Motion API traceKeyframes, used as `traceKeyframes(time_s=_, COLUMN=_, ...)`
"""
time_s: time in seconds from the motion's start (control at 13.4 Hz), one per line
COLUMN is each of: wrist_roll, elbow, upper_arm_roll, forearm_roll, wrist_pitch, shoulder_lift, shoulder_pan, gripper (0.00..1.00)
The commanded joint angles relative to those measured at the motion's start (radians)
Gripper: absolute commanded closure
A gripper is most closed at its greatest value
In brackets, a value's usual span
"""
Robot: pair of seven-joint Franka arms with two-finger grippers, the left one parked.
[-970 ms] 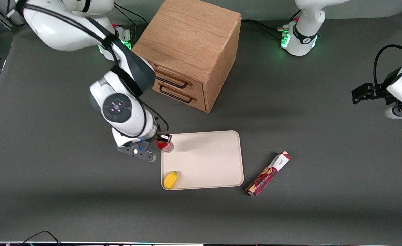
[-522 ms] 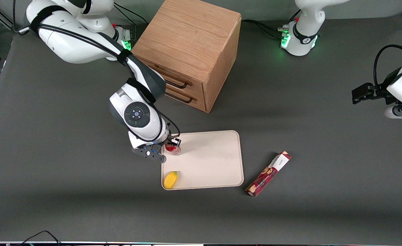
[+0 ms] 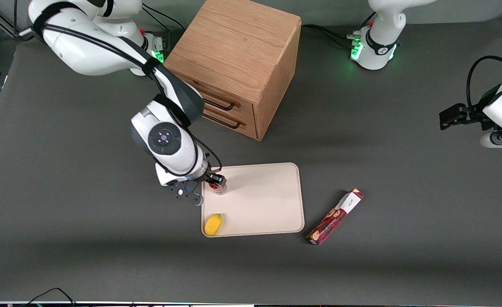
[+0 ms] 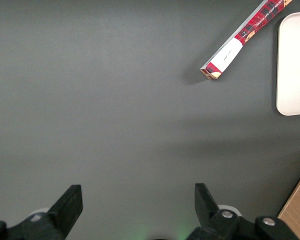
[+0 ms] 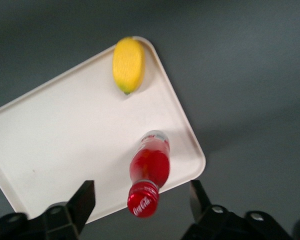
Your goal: Place coke bottle on tray
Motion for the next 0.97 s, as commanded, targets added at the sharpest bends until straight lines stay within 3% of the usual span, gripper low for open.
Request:
traceKeyframes(time_s=0.0, wrist_roll=-0.177, elbow=0.095, upper_arm_roll=0.006, forearm_roll=0.016, wrist_pitch=-0.237, shoulder_lift=-0.154, shoulder_pan=-0.026, gripper=0.00)
traceKeyframes(time_s=0.15, wrist_roll=-0.399, elbow=0.155, upper_arm_roll=-0.024, forearm_roll=0.107, wrist_pitch=-0.411, shoulder_lift=-0.274, shoulder_pan=-0.066, gripper=0.00)
traceKeyframes(time_s=0.22, wrist_roll=-0.518, elbow=0.154, upper_arm_roll=-0.082, forearm_roll=0.147, wrist_pitch=-0.483, shoulder_lift=-0.341, shoulder_pan=-0.078, gripper=0.00)
traceKeyframes(time_s=0.37, wrist_roll=-0.758, elbow=0.106, upper_arm_roll=-0.303, forearm_roll=0.291, wrist_pitch=-0.556, shoulder_lift=-0.471, shoulder_pan=-0.077, gripper=0.00)
traceKeyframes(time_s=0.6, wrist_roll=-1.027, elbow=-0.175, upper_arm_roll=-0.562, forearm_roll=0.394, wrist_pitch=-0.449, shoulder_lift=-0.659, shoulder_pan=-0.077, gripper=0.00)
traceKeyframes(time_s=0.75, wrist_roll=-1.059, elbow=-0.393, upper_arm_roll=-0.614, forearm_roll=0.407, wrist_pitch=-0.299, shoulder_lift=-0.763, shoulder_pan=-0.078, gripper=0.00)
traceKeyframes(time_s=0.9, wrist_roll=-1.061, elbow=-0.471, upper_arm_roll=-0.617, forearm_roll=0.407, wrist_pitch=-0.245, shoulder_lift=-0.800, shoulder_pan=-0.077, gripper=0.00)
